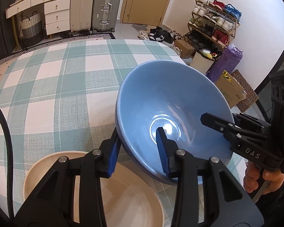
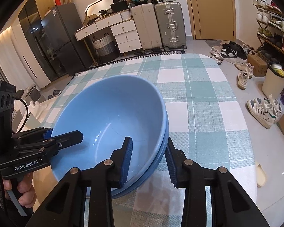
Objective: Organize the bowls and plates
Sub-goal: 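Lift the nested bowls with both grippers and carry them over the cream plates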
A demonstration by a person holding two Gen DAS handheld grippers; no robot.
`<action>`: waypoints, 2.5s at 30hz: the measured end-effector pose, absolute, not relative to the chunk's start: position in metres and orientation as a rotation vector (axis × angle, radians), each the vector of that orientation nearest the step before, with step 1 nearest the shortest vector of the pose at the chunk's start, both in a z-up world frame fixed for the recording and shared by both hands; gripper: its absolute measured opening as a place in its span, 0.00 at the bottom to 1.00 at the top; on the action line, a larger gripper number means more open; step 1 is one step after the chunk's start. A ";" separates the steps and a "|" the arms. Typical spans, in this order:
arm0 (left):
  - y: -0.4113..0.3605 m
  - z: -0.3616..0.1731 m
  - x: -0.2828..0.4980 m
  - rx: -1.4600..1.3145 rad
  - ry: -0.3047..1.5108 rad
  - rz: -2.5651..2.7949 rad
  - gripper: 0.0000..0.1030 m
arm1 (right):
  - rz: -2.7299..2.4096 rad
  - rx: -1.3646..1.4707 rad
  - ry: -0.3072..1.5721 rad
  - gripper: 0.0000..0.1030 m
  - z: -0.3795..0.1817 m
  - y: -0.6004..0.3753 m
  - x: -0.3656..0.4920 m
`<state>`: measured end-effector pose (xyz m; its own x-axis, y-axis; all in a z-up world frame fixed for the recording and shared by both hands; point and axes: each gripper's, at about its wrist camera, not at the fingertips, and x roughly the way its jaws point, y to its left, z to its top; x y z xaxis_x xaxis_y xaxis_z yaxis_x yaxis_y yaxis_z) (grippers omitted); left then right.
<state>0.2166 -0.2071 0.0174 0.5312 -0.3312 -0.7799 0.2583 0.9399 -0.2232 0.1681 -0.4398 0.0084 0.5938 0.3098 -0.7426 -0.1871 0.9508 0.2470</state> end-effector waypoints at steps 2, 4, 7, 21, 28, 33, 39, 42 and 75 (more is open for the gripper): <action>-0.208 0.021 0.214 -0.080 0.938 -0.354 0.33 | 0.286 0.148 0.885 0.34 0.012 -0.441 0.166; -0.210 0.026 0.211 -0.077 0.928 -0.356 0.33 | 0.281 0.145 0.874 0.34 0.017 -0.442 0.163; -0.211 0.034 0.204 -0.076 0.910 -0.360 0.33 | 0.277 0.141 0.858 0.34 0.024 -0.443 0.157; -0.208 0.070 0.165 -0.077 0.833 -0.350 0.33 | 0.282 0.117 0.797 0.34 0.055 -0.441 0.132; -0.202 0.089 0.140 -0.081 0.793 -0.340 0.33 | 0.288 0.101 0.773 0.34 0.070 -0.433 0.118; -0.192 0.099 0.121 -0.092 0.775 -0.323 0.33 | 0.306 0.091 0.757 0.34 0.078 -0.425 0.109; -0.179 0.105 0.100 -0.093 0.759 -0.284 0.33 | 0.330 0.078 0.746 0.34 0.083 -0.411 0.101; -0.171 0.110 0.087 -0.098 0.748 -0.265 0.33 | 0.346 0.070 0.737 0.34 0.086 -0.403 0.097; -0.074 0.094 0.015 -0.107 0.724 0.016 0.33 | 0.529 -0.010 0.797 0.34 0.052 -0.291 0.093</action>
